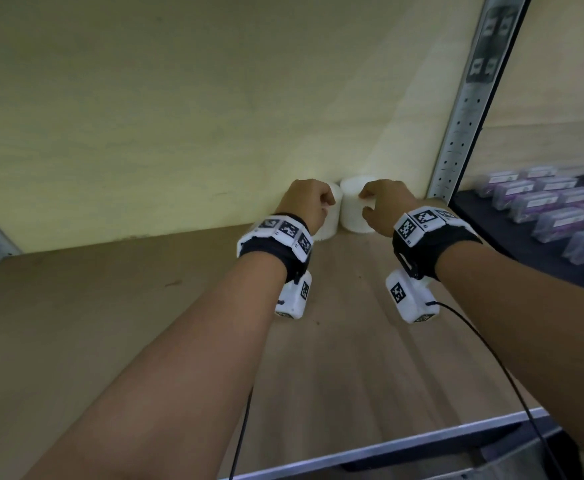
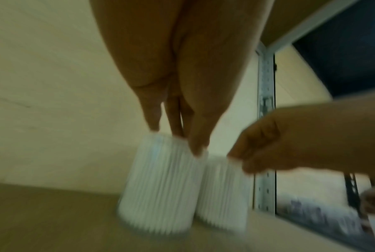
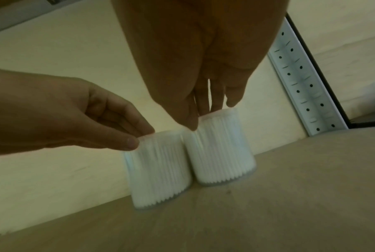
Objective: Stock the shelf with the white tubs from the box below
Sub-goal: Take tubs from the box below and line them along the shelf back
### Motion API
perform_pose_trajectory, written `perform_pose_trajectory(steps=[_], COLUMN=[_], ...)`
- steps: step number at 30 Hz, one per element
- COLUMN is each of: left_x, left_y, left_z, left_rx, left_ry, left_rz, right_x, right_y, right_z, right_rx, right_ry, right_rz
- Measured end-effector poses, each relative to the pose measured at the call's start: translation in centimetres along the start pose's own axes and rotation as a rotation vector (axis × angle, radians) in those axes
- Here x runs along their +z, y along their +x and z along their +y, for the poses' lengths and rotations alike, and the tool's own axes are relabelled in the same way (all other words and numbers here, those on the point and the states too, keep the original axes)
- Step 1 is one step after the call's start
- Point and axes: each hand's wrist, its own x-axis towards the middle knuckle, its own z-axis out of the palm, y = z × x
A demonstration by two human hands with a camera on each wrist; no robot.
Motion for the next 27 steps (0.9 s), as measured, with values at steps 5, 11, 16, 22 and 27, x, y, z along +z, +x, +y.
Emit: perform_pose_trajectory(steps=[5,11,16,22,27], left_x=[-3.1,-5.2,-7.8,-9.4,-9.4], left_y=[-2.6,-10.3,-17.9,-26.3,-32.4], left_z=[1.0,2.7,4.6,5.5,4.1], left_rx=[-0.058,-0.135,-0.102,-0.11,-0.204], left_ry=[0.161,0.123,0.083,0.114,0.105], left_rz=[-0.18,-0.17,-0.12,-0.116,-0.18], right_x=[-0.7,-2.0,-2.2,-1.2,0.5], right_y=[-2.7,-9.5,-15.6,-22.7,-27.5], right_z=[-0.3,-1.8,-3.9,-6.3,-8.1], right_rx=[0.03,-0.047,-0.125,-0.166,-0.228], right_ry=[-0.015,-0.026,0.018,0.053,0.06], right_rz=[-0.004,-0.017,-0.063,-0.137,-0.187])
